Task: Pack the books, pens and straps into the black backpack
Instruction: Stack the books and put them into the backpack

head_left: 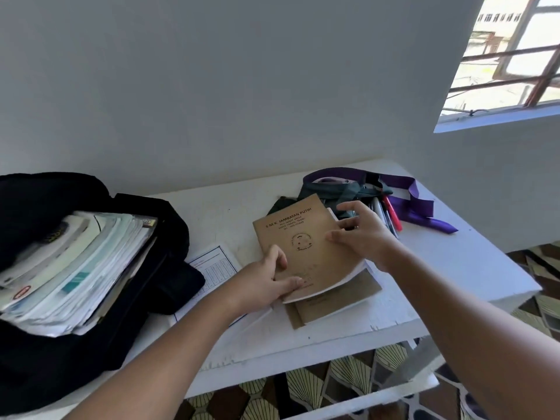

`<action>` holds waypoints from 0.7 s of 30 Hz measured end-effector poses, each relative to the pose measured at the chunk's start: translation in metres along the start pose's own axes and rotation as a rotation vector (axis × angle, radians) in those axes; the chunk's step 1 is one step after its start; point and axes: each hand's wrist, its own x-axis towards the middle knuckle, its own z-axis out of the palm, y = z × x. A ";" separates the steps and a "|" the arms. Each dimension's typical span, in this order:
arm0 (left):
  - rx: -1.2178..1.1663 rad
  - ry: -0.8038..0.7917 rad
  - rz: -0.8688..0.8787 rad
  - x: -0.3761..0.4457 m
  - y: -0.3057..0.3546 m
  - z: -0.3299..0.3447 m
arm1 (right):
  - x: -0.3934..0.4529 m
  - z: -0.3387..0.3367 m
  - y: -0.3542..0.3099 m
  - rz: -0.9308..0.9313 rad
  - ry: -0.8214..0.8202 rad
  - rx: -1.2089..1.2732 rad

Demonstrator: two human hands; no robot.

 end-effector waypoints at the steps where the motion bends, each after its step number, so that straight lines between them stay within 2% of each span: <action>1: 0.058 -0.033 -0.015 0.000 0.004 0.002 | -0.001 -0.002 0.000 -0.011 -0.013 -0.089; 4: 0.265 -0.132 -0.027 0.002 0.019 0.005 | -0.006 -0.001 0.001 -0.038 0.006 -0.459; 7: 0.350 -0.124 0.012 0.004 0.029 0.006 | -0.010 0.008 -0.007 -0.099 0.084 -0.754; 9: 0.354 -0.084 0.010 0.004 0.026 0.003 | -0.014 0.023 -0.016 -0.210 0.053 -0.728; 11: 0.353 0.006 -0.006 0.003 0.014 -0.003 | -0.018 0.045 -0.025 -0.269 -0.004 -0.535; 13: 0.395 0.117 -0.045 -0.001 -0.006 -0.014 | -0.022 0.072 -0.033 -0.248 -0.106 -0.371; 15: 0.529 0.210 -0.094 -0.007 -0.029 -0.028 | -0.023 0.101 -0.036 -0.216 -0.199 -0.308; 18: 0.664 0.204 -0.189 -0.019 -0.049 -0.047 | -0.022 0.139 -0.039 -0.152 -0.315 -0.408; 21: 0.630 0.145 -0.253 -0.022 -0.056 -0.057 | -0.024 0.161 -0.044 -0.132 -0.380 -0.615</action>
